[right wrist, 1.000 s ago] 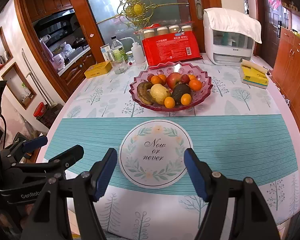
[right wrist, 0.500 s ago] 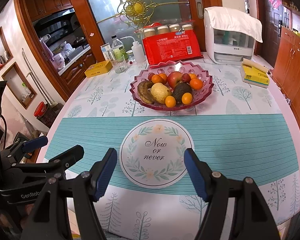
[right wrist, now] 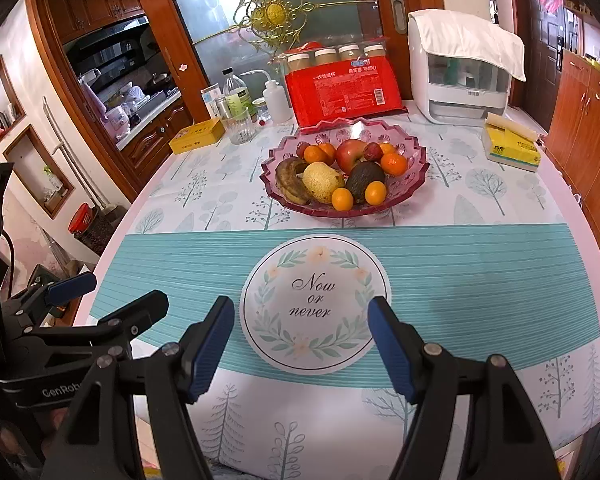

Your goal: Organize fruits

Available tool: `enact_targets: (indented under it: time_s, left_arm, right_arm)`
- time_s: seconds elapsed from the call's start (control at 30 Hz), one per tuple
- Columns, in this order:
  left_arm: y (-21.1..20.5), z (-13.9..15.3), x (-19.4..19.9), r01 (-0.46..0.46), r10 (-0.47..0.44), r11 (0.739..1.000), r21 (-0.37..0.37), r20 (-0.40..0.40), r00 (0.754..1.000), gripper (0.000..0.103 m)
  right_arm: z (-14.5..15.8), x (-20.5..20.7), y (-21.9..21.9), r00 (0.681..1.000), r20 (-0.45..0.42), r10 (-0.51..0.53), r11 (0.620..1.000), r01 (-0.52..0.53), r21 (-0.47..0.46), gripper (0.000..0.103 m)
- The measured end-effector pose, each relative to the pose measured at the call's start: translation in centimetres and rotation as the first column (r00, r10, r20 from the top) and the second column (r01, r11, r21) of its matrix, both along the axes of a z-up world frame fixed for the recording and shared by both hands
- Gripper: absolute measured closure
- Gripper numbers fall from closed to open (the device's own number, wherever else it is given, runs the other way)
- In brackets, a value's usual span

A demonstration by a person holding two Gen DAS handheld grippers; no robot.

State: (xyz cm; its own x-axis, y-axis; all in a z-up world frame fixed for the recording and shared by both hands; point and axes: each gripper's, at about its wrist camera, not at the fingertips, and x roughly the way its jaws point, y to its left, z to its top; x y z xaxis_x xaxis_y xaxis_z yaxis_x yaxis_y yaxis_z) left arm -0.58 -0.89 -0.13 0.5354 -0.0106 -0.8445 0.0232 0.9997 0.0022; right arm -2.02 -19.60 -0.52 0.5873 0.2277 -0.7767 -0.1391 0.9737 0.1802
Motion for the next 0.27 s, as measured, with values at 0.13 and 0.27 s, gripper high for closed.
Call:
enact_targets:
  time_s: [0.13,0.27]
  left_arm:
    - [-0.01,-0.15,-0.01,0.000,0.000,1.000,0.001,0.000,1.000,0.001]
    - [0.01,-0.26,-0.06,-0.001,0.001,1.000,-0.001,-0.001,1.000,0.001]
  right_arm:
    - [0.04,-0.18,0.13,1.000,-0.002,-0.001,1.000,0.001,0.002,0.033]
    - [0.03,-0.05,0.00,1.000,-0.001,0.001,1.000,-0.001,0.000,0.033]
